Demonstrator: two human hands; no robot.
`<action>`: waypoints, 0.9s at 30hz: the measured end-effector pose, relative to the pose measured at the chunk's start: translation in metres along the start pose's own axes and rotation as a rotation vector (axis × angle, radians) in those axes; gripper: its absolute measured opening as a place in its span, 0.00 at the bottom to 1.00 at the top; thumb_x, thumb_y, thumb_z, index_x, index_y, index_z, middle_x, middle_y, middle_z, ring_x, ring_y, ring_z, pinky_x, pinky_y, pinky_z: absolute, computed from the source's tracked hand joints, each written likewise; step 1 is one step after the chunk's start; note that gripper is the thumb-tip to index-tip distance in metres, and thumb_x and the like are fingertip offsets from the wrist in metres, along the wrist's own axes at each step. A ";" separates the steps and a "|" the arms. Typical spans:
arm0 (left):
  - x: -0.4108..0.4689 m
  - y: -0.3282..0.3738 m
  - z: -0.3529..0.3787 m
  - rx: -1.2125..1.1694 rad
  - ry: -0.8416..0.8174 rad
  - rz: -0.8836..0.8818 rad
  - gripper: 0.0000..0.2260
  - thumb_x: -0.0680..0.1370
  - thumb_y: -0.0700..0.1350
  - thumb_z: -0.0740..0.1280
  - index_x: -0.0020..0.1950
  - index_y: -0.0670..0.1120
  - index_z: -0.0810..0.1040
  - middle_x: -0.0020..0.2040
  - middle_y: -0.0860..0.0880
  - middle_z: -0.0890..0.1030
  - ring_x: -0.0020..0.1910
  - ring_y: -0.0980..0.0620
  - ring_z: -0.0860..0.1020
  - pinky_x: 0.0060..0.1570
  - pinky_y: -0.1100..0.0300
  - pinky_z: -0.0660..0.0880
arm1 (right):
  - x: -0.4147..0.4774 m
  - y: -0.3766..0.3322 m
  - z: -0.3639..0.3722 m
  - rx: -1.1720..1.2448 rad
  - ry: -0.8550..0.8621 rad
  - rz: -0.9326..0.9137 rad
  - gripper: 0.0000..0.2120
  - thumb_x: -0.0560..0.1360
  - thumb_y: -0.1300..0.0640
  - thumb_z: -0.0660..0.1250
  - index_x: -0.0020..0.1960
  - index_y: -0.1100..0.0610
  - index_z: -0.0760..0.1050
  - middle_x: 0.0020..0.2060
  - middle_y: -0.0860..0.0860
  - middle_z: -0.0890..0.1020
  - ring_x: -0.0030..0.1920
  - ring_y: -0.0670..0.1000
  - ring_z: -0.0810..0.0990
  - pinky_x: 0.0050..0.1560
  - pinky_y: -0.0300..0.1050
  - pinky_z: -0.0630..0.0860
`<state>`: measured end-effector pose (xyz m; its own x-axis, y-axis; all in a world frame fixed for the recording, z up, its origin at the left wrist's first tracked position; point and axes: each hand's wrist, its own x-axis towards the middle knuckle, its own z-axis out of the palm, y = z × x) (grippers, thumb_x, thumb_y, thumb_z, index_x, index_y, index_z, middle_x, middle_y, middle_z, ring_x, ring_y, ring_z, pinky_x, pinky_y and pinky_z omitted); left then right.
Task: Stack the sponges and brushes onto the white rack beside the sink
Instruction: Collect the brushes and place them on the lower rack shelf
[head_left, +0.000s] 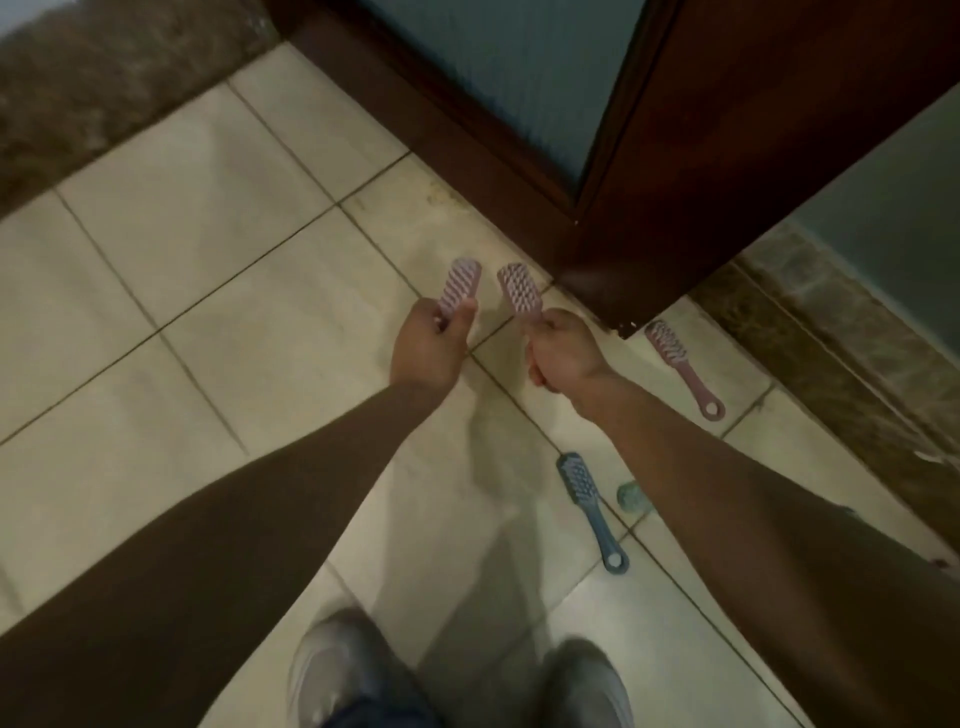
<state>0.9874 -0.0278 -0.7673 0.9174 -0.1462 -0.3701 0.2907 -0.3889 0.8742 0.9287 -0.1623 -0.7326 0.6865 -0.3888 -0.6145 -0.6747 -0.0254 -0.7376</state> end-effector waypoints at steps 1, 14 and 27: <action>-0.013 0.017 -0.009 0.006 -0.008 -0.010 0.19 0.68 0.67 0.64 0.37 0.52 0.66 0.31 0.47 0.73 0.29 0.47 0.70 0.32 0.49 0.68 | -0.017 -0.014 -0.002 0.035 0.002 0.012 0.09 0.83 0.54 0.56 0.52 0.58 0.71 0.32 0.51 0.72 0.28 0.49 0.69 0.18 0.34 0.62; -0.228 0.306 -0.128 -0.049 -0.043 -0.196 0.18 0.77 0.58 0.64 0.38 0.44 0.73 0.23 0.53 0.71 0.20 0.55 0.66 0.21 0.62 0.63 | -0.308 -0.208 -0.074 0.238 -0.010 0.152 0.11 0.83 0.53 0.56 0.53 0.59 0.73 0.29 0.51 0.73 0.23 0.45 0.70 0.21 0.34 0.65; -0.375 0.530 -0.166 -0.001 -0.452 -0.170 0.10 0.79 0.49 0.64 0.43 0.45 0.70 0.26 0.50 0.66 0.21 0.54 0.63 0.20 0.67 0.57 | -0.524 -0.353 -0.168 0.542 0.306 0.053 0.07 0.81 0.62 0.55 0.52 0.61 0.71 0.27 0.54 0.70 0.23 0.48 0.67 0.19 0.35 0.62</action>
<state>0.8427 -0.0285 -0.1128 0.6470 -0.4614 -0.6070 0.4266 -0.4407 0.7898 0.7616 -0.1043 -0.1033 0.4926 -0.6249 -0.6056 -0.4176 0.4408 -0.7945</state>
